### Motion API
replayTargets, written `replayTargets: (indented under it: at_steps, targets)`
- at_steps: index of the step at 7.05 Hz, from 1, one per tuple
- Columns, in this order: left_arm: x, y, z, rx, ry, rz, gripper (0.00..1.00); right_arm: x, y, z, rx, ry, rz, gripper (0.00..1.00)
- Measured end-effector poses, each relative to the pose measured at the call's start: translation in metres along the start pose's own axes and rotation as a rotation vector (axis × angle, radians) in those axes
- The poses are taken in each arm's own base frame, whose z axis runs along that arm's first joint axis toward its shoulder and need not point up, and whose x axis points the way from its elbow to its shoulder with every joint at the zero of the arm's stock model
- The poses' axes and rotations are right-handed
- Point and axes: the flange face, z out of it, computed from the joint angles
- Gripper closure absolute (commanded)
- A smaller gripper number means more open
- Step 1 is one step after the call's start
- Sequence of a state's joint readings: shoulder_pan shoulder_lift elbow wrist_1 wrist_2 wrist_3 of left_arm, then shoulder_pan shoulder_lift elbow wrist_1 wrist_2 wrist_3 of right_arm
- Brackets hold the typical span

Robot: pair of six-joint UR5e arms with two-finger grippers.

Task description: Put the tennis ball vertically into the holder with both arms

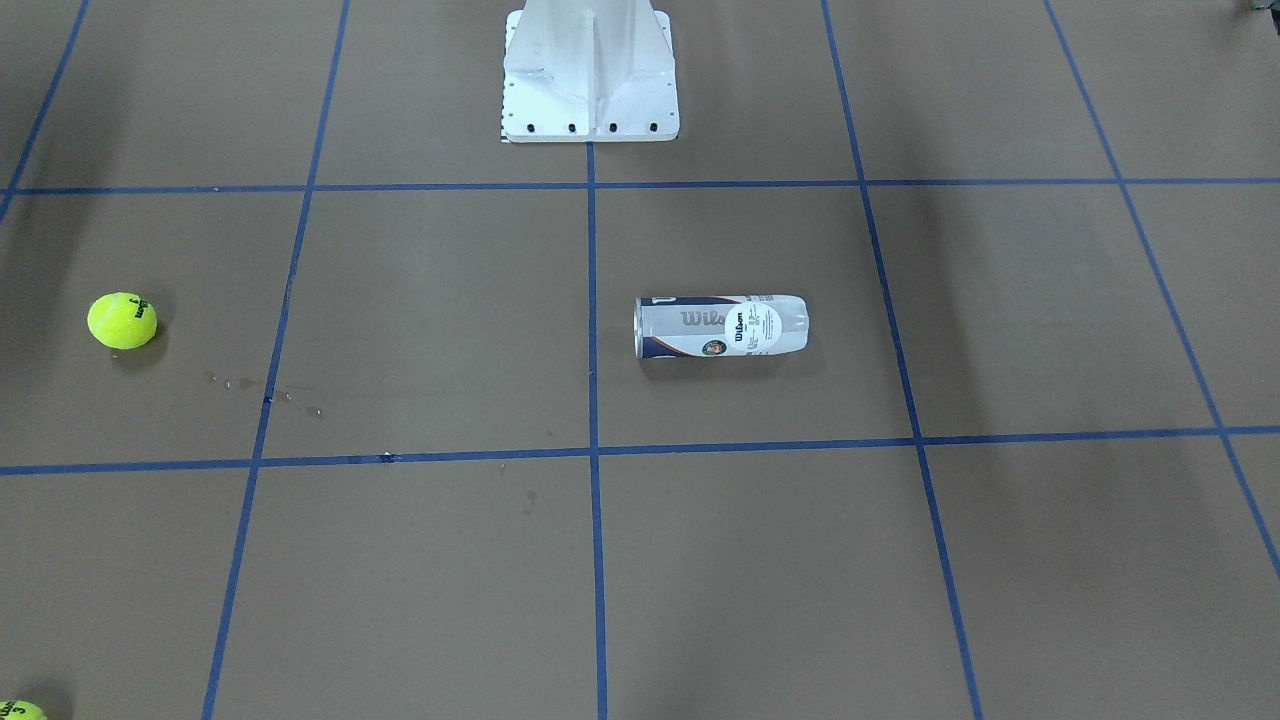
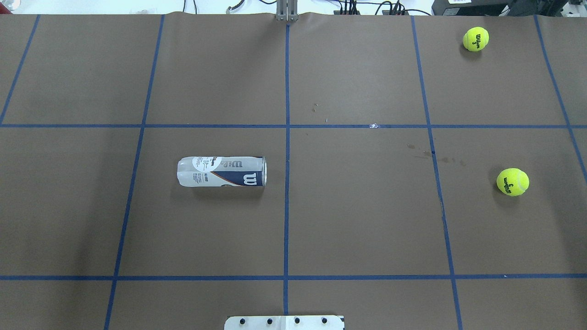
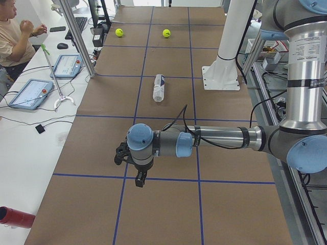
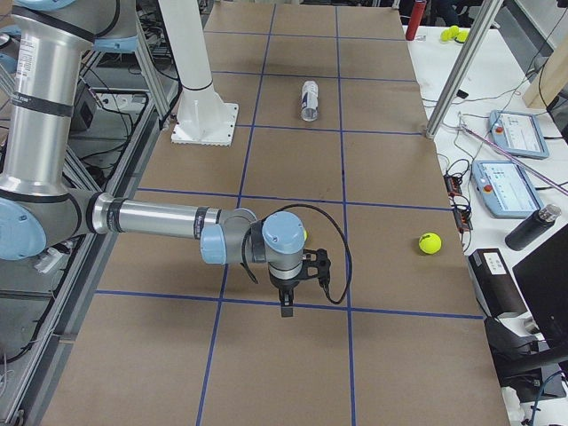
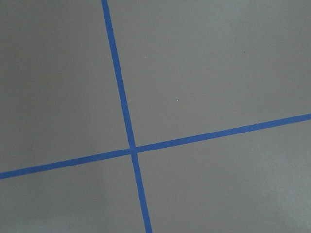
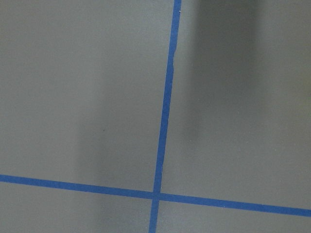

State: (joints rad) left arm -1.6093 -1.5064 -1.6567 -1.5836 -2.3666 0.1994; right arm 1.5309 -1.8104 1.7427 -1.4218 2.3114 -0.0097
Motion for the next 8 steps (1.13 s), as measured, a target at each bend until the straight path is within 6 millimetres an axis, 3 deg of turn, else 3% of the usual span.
replayTargets:
  at_steps: [5, 8]
  targets:
    - [0.007, -0.003, -0.005, 0.016, 0.003, 0.020, 0.00, -0.009, -0.011, -0.009, 0.051, -0.004, -0.041, 0.00]
    - [0.024, -0.031, -0.026, 0.138, -0.020, 0.148, 0.00, -0.027, -0.038, -0.029, 0.190, 0.001, -0.162, 0.00]
